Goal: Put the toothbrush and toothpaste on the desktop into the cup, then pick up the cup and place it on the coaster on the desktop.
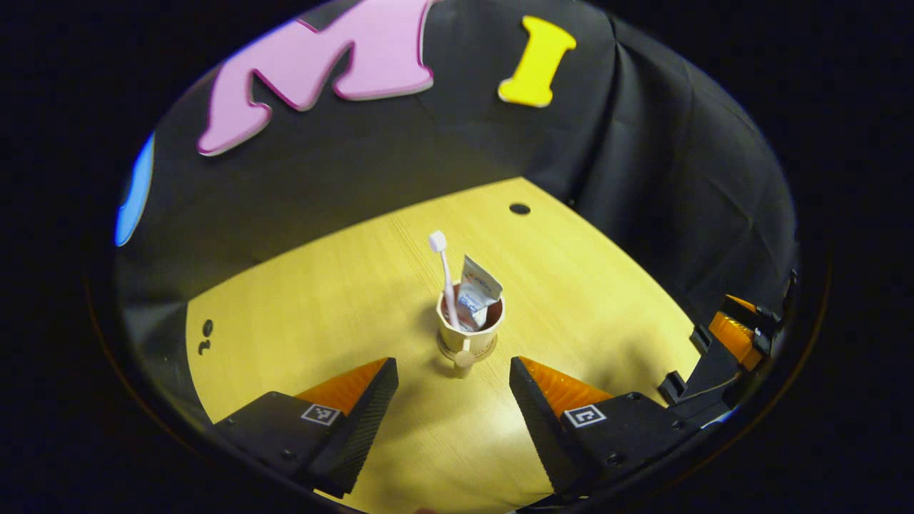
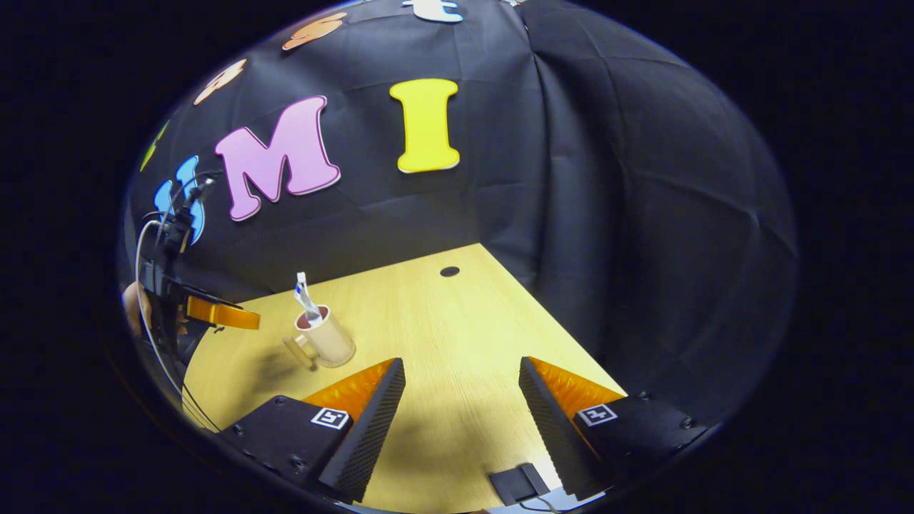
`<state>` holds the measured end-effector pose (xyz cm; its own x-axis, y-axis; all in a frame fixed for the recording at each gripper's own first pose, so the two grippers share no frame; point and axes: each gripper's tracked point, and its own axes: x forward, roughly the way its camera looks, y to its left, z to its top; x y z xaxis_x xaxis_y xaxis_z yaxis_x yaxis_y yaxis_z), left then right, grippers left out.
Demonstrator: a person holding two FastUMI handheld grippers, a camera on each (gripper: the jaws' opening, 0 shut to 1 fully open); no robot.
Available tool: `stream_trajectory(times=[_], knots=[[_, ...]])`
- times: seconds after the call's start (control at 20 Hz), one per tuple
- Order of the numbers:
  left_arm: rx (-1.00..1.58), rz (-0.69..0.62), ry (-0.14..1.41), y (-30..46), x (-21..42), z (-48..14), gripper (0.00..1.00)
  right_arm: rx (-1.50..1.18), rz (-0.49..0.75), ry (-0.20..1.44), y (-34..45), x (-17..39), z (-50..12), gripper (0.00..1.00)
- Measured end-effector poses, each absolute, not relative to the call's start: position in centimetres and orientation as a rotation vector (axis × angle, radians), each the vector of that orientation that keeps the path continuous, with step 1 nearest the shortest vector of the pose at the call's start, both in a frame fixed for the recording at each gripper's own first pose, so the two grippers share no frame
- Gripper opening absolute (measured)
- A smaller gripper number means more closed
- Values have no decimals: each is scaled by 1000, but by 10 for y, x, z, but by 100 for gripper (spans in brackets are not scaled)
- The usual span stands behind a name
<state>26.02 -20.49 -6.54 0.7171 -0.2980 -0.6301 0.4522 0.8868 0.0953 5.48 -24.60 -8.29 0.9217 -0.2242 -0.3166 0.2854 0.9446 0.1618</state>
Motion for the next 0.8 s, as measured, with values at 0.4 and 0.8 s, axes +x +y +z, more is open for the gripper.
stream_trajectory(times=[0.4, 0.8], knots=[[120, -292, 309, -110, 137, 21, 98, 119, -259, 154, -184, 2, 14, 99], [51, -213, 11, -62, 58, 61, 97, 76, -224, 100, -94, -64, 36, 98]])
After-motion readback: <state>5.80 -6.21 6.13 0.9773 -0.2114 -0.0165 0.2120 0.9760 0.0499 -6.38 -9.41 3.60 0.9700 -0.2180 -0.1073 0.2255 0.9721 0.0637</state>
